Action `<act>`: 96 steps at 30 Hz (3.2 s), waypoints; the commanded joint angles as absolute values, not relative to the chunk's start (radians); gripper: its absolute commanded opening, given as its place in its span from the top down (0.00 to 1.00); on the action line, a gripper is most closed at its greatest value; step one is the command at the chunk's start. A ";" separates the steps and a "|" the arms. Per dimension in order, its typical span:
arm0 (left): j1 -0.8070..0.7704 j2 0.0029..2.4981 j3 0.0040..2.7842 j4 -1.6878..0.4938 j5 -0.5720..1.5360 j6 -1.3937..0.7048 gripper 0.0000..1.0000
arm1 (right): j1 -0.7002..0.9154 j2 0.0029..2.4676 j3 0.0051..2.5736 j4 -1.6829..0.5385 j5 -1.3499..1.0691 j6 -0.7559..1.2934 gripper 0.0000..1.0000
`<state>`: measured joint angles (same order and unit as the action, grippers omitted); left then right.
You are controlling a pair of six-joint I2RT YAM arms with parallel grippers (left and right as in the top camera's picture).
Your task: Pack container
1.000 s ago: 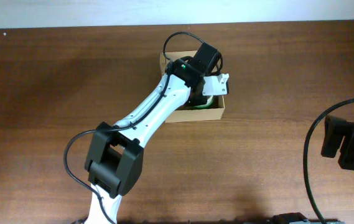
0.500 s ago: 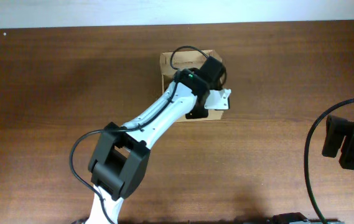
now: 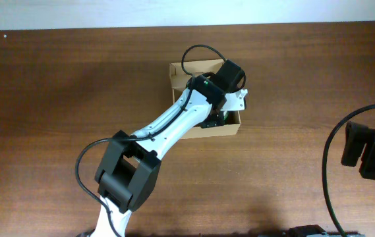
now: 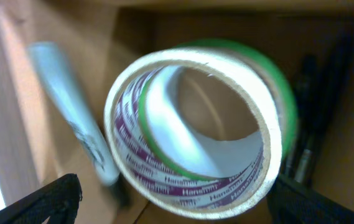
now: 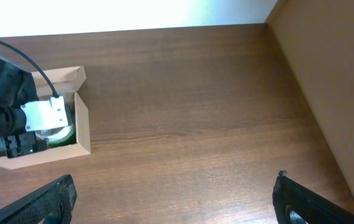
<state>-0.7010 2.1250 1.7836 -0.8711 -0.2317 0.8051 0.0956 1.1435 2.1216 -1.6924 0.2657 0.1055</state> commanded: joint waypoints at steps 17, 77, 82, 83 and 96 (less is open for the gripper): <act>-0.522 2.130 2.493 -1.248 -0.310 0.177 0.05 | 0.105 1.152 2.123 -1.698 0.282 0.109 0.01; -0.131 2.512 2.391 -1.438 0.513 -0.333 0.98 | -0.228 2.252 2.120 -1.698 -0.463 -0.078 0.96; -0.131 2.512 2.391 -1.396 0.513 -0.374 0.98 | -0.215 2.321 2.120 -1.699 -0.551 -0.130 0.96; -0.131 2.512 2.391 -1.390 0.512 -0.379 0.98 | -0.208 2.329 2.120 -1.698 -0.555 -0.136 0.96; -0.131 2.545 2.390 -1.318 0.547 -0.441 0.98 | -0.117 2.366 2.120 -1.545 -0.574 -0.167 0.96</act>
